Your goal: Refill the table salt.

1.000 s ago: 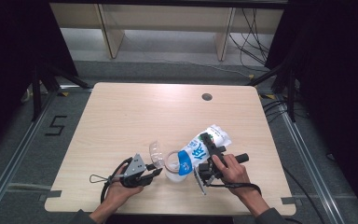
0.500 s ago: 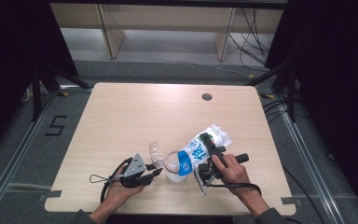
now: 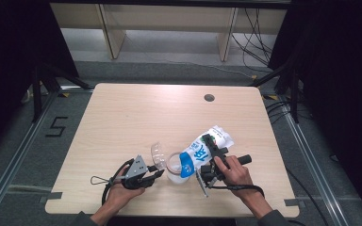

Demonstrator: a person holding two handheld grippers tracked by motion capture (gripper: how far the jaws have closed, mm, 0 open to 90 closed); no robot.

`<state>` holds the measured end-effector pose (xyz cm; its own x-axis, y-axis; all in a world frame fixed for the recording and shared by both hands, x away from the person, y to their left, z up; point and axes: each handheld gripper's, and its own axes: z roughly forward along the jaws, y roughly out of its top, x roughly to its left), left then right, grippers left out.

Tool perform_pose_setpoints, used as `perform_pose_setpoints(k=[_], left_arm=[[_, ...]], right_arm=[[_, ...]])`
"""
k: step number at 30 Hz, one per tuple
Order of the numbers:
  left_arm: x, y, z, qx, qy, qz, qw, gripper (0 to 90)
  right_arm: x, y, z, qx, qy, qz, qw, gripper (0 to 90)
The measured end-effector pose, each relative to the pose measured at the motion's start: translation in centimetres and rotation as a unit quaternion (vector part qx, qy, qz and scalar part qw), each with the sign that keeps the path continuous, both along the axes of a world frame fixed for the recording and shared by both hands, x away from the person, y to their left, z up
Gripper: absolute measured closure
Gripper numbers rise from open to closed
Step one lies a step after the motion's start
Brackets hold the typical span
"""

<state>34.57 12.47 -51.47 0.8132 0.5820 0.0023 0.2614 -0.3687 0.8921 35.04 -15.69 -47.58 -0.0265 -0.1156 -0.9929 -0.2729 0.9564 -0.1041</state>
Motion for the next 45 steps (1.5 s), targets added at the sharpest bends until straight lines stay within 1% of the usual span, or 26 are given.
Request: perform_pose_setpoints(k=[3, 4, 5, 6, 11, 12, 14, 16, 17, 19, 23, 24, 25, 26, 27, 28, 29, 33, 34, 35, 37, 39, 40, 41, 43, 45], left_arm=[[0.0, 0.0, 0.0, 0.0, 0.0, 0.0, 1.0, 72.8], [0.0, 0.0, 0.0, 0.0, 0.0, 0.0, 1.0, 72.8], [0.0, 0.0, 0.01, 0.001, 0.0, 0.0, 1.0, 72.8], [0.0, 0.0, 0.01, 0.001, 0.0, 0.0, 1.0, 72.8], [0.0, 0.0, 0.0, 0.0, 0.0, 0.0, 1.0, 72.8], [0.0, 0.0, 0.01, 0.001, 0.0, 0.0, 1.0, 72.8], [0.0, 0.01, 0.02, 0.002, -0.001, -0.001, 1.0, 72.9], [0.0, 0.0, 0.01, 0.002, -0.001, -0.001, 1.0, 72.8], [0.0, 0.0, 0.02, 0.001, -0.001, 0.0, 1.0, 72.8], [-0.01, 0.0, 0.01, 0.001, 0.0, 0.0, 1.0, 72.9], [0.0, 0.0, 0.02, 0.001, 0.0, 0.0, 1.0, 72.8], [-0.01, 0.0, 0.02, 0.001, 0.0, 0.0, 1.0, 72.8], [0.0, 0.0, 0.02, 0.0, 0.0, 0.0, 1.0, 72.9], [0.0, 0.01, 0.02, 0.0, 0.0, 0.0, 1.0, 72.8], [0.0, 0.0, 0.01, 0.0, 0.0, 0.0, 1.0, 72.9], [0.0, 0.0, 0.01, 0.0, 0.0, 0.0, 1.0, 72.8], [0.0, 0.0, 0.01, 0.0, 0.0, 0.0, 1.0, 72.8], [0.0, 0.0, 0.01, 0.0, 0.0, 0.0, 1.0, 72.9], [0.0, 0.0, 0.01, 0.001, 0.0, 0.0, 1.0, 72.8], [0.0, 0.0, 0.01, 0.0, 0.0, 0.0, 1.0, 72.8], [0.0, 0.0, 0.01, 0.001, 0.0, -0.001, 1.0, 72.9], [0.0, 0.0, 0.01, 0.0, 0.0, 0.0, 1.0, 72.8], [0.0, 0.01, 0.01, 0.001, 0.0, 0.0, 1.0, 72.8], [0.0, 0.0, 0.01, 0.001, 0.0, 0.0, 1.0, 72.8], [0.0, 0.0, 0.01, 0.0, 0.0, 0.0, 1.0, 72.8], [-0.01, 0.0, 0.01, 0.0, 0.0, 0.0, 1.0, 72.8]], right_arm=[[-0.07, -0.01, -0.07, 0.003, 0.0, -0.004, 1.0, 59.0], [0.04, 0.09, 0.17, -0.015, -0.003, 0.004, 0.9999, 59.0], [0.06, 0.12, 0.22, -0.019, -0.005, 0.007, 0.9998, 59.1], [0.01, 0.09, 0.13, -0.013, -0.004, 0.004, 0.9999, 59.2], [0.01, 0.07, 0.13, -0.013, -0.003, 0.003, 0.9999, 59.5], [0.08, 0.1, -0.03, 0.003, -0.004, 0.008, 1.0, 59.6], [0.21, 0.17, 0.1, -0.006, -0.01, 0.019, 0.9997, 59.7], [0.09, 0.11, -0.08, 0.008, -0.005, 0.009, 0.9999, 59.8], [0.18, 0.16, 0.03, 0.0, -0.009, 0.017, 0.9998, 59.8], [0.19, 0.18, 0.07, -0.005, -0.009, 0.018, 0.9998, 60.0], [0.06, 0.07, -0.09, 0.005, -0.002, 0.006, 1.0, 60.3], [-0.05, -0.04, 0.03, -0.009, 0.002, -0.006, 0.9999, 60.3], [-0.01, -0.03, 0.07, -0.011, 0.002, -0.003, 0.9999, 60.4], [0.19, 0.1, -0.06, 0.009, -0.01, 0.018, 0.9997, 60.5], [0.2, 0.11, -0.06, 0.008, -0.009, 0.018, 0.9998, 60.5], [0.18, 0.13, 0.16, -0.012, -0.007, 0.015, 0.9998, 60.5], [0.05, 0.02, 0.09, -0.015, 0.001, 0.0, 0.9999, 60.6], [0.08, 0.06, -0.11, 0.008, -0.001, 0.008, 0.9999, 60.9], [0.12, 0.06, -0.06, 0.006, -0.003, 0.011, 0.9999, 61.0], [0.01, 0.04, -0.06, 0.007, -0.004, 0.003, 1.0, 61.0], [-0.12, -0.07, 0.06, -0.008, 0.001, -0.011, 0.9999, 61.1], [0.13, 0.01, -0.13, 0.011, -0.003, 0.009, 0.9999, 61.1], [0.04, -0.03, 0.01, -0.002, -0.002, 0.002, 1.0, 61.2], [0.11, 0.02, -0.15, 0.012, -0.002, 0.009, 0.9999, 61.2], [0.04, 0.07, 0.05, -0.001, -0.002, 0.005, 1.0, 61.3], [0.02, 0.06, 0.01, 0.002, -0.005, 0.004, 1.0, 61.4]])
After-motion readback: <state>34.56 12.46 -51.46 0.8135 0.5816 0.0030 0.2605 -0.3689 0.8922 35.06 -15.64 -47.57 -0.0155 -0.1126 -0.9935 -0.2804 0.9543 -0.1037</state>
